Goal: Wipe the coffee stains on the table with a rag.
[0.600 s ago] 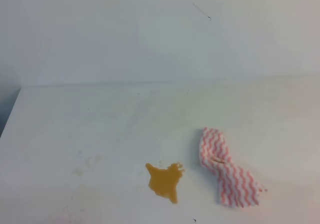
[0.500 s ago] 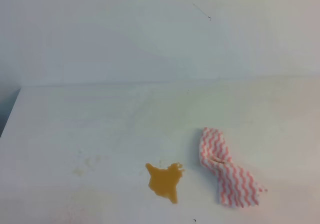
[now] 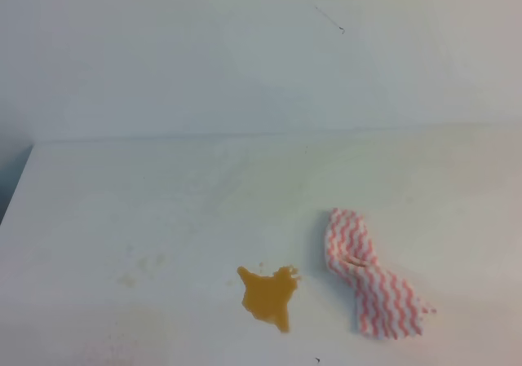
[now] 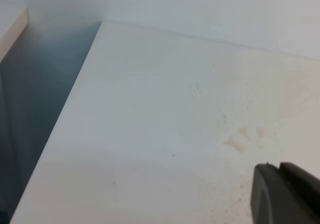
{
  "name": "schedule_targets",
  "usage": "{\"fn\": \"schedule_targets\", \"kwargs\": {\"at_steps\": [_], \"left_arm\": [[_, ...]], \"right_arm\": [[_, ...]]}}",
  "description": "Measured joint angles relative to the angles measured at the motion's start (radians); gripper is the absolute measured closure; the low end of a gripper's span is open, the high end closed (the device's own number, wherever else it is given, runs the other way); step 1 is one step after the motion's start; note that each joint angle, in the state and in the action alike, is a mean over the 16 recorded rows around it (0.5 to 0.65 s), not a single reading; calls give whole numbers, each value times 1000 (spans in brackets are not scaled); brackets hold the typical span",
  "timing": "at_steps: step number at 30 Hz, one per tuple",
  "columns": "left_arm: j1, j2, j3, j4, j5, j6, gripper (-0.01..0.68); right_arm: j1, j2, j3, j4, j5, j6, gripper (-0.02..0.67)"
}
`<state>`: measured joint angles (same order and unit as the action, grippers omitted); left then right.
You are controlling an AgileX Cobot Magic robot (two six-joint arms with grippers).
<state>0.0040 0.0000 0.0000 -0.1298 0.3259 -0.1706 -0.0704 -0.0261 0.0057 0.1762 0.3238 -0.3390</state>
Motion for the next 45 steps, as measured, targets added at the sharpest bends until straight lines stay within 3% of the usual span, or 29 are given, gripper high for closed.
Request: {"fn": "schedule_targets", "kwargs": {"at_steps": [11,16,20,28,33,38,45], "left_arm": [[0,0,0,0,0,0,674],[0,0,0,0,0,0,674],[0,0,0,0,0,1,674],[-1,0,0,0,0,2,674],[-1,0,0,0,0,2,674],[-2,0,0,0,0,1,674],[-2,0,0,0,0,0,674]], "right_arm": [[0,0,0,7,-56,2,653],[0,0,-2,77,-140,5,653],[0,0,-4,230,-254,38,653],[0,2,0,689,-579,185,653],[0,3,-9,827,-745,280,653],[0,3,-75,650,-823,347,653],[0,17,-261,158,-788,399,653]]}}
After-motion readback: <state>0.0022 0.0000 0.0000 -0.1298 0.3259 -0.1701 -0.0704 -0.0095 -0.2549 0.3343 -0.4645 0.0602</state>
